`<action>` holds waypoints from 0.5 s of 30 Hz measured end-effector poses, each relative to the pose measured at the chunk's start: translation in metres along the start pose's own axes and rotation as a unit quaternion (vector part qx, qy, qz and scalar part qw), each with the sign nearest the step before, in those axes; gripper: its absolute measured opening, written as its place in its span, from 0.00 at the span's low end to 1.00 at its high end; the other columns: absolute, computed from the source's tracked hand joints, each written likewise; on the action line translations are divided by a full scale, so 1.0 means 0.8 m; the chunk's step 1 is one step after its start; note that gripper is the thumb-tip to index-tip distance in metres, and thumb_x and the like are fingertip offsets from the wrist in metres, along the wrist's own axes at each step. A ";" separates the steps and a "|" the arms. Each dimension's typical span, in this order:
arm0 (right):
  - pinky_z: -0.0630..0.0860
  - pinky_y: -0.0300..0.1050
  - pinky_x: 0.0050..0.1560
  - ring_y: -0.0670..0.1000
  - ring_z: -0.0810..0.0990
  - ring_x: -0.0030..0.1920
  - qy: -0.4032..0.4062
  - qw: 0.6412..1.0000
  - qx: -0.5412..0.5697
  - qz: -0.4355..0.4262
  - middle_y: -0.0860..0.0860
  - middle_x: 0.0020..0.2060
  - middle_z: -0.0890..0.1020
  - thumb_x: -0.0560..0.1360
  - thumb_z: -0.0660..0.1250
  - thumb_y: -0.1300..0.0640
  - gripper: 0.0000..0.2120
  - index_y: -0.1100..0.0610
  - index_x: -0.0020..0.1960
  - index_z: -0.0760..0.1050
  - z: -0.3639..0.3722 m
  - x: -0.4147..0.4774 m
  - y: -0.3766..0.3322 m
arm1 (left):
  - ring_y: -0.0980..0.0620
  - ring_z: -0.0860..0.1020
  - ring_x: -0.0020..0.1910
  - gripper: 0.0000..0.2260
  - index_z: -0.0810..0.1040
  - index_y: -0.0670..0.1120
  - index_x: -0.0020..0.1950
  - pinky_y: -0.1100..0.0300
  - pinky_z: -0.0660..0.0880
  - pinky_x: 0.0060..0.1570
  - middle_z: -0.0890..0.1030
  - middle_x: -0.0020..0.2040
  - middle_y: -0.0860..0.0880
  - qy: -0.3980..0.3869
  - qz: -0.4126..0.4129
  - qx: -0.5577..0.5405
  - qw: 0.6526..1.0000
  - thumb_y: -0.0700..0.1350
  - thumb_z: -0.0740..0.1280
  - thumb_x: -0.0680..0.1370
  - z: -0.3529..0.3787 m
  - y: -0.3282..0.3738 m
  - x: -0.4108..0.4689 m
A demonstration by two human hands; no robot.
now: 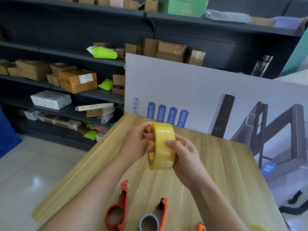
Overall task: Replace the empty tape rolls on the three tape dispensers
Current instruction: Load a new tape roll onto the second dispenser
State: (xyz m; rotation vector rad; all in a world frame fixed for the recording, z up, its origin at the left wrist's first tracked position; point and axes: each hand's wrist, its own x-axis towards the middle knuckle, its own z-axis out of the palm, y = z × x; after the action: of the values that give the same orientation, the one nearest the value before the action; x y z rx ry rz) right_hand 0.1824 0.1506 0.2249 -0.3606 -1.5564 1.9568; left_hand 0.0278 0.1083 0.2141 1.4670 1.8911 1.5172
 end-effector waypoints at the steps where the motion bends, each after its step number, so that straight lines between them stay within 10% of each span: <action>1: 0.76 0.63 0.57 0.57 0.84 0.49 -0.001 1.000 0.001 -0.002 0.60 0.57 0.83 0.75 0.61 0.60 0.17 0.58 0.61 0.79 0.005 0.005 0.002 | 0.44 0.80 0.44 0.20 0.80 0.50 0.53 0.42 0.78 0.47 0.81 0.42 0.46 -0.010 -0.009 0.001 1.000 0.28 0.63 0.71 -0.006 -0.005 0.005; 15: 0.80 0.50 0.41 0.54 0.82 0.37 0.092 0.995 -0.028 -0.028 0.59 0.39 0.84 0.76 0.59 0.56 0.13 0.55 0.49 0.82 0.076 0.070 0.050 | 0.55 0.79 0.37 0.13 0.75 0.59 0.54 0.66 0.74 0.31 0.79 0.43 0.55 -0.104 -0.059 0.004 0.993 0.42 0.67 0.75 -0.079 -0.063 0.043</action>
State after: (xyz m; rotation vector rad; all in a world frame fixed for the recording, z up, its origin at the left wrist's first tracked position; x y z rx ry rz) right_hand 0.0936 0.1322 0.2122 -0.5002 -1.4883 1.7860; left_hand -0.0597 0.1073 0.2076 1.4275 1.8271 1.2531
